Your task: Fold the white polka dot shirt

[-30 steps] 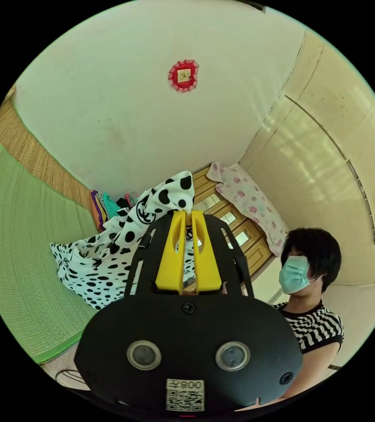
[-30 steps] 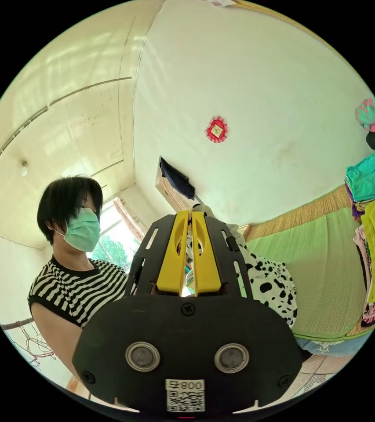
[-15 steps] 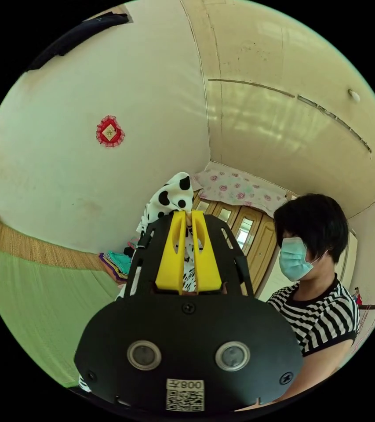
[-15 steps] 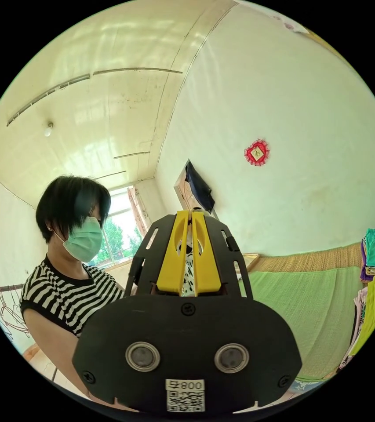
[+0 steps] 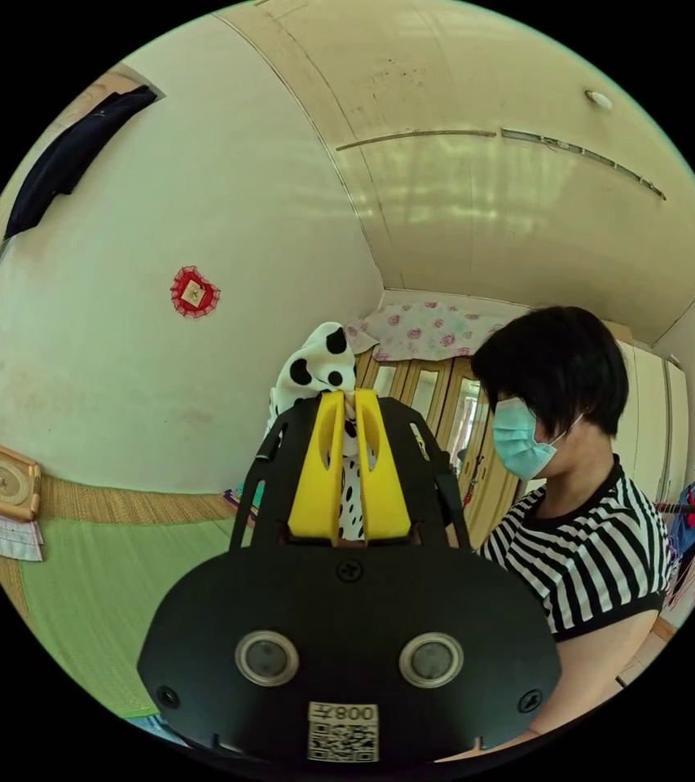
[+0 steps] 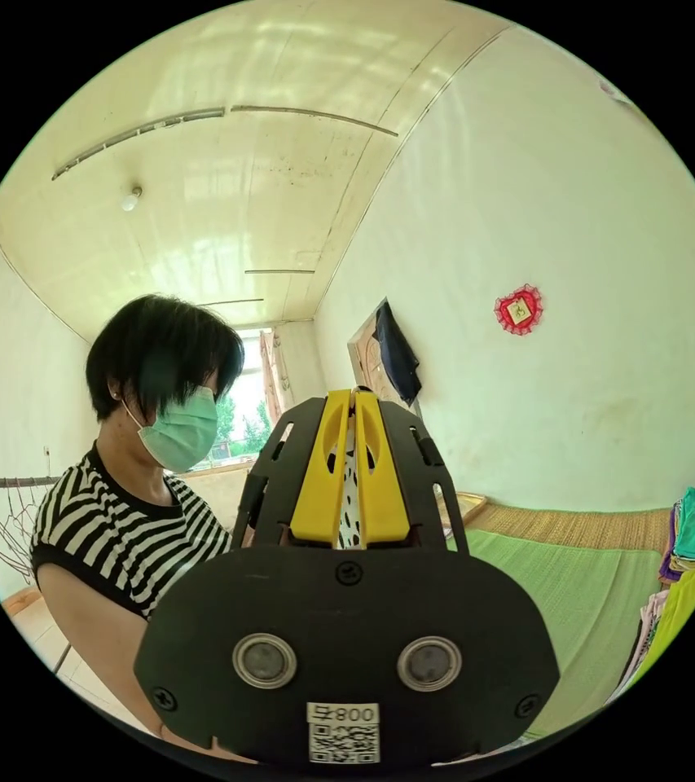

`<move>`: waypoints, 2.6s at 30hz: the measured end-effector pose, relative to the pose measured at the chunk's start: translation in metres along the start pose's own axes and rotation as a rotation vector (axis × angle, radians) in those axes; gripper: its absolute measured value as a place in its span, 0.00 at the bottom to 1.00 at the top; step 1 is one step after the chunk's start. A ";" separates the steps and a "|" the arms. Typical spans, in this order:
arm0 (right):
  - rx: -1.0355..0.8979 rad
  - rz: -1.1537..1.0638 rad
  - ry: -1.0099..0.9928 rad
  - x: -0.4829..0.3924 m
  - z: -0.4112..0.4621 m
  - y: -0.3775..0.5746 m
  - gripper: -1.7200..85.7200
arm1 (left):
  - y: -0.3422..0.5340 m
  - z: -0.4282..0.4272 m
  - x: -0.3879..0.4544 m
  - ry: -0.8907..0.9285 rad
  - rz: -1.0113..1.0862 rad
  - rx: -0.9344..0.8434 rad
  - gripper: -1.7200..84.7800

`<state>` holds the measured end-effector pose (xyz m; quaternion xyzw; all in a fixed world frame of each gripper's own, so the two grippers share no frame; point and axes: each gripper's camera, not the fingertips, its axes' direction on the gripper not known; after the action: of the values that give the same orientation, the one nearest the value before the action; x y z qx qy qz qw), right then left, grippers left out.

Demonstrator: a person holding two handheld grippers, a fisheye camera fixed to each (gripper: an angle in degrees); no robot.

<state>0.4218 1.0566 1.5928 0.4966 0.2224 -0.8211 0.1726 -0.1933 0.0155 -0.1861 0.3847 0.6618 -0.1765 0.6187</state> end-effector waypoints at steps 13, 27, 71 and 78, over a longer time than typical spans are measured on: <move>-0.025 -0.064 0.118 0.025 0.017 0.035 0.03 | -0.053 0.033 -0.008 -0.044 0.074 -0.011 0.05; -0.285 0.214 0.429 0.360 0.171 0.107 0.03 | -0.064 0.160 -0.306 -0.345 -0.254 -0.254 0.06; -1.224 0.841 0.775 0.488 0.129 0.720 0.06 | 0.232 0.065 -0.570 -0.659 -0.908 -1.044 0.03; -1.178 0.877 0.739 0.466 0.109 0.728 0.04 | 0.229 0.022 -0.556 -0.625 -0.994 -0.937 0.03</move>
<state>0.4997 0.3561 1.0805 0.6048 0.4452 -0.2113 0.6256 -0.0458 -0.0153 0.3964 -0.3310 0.5571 -0.2359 0.7242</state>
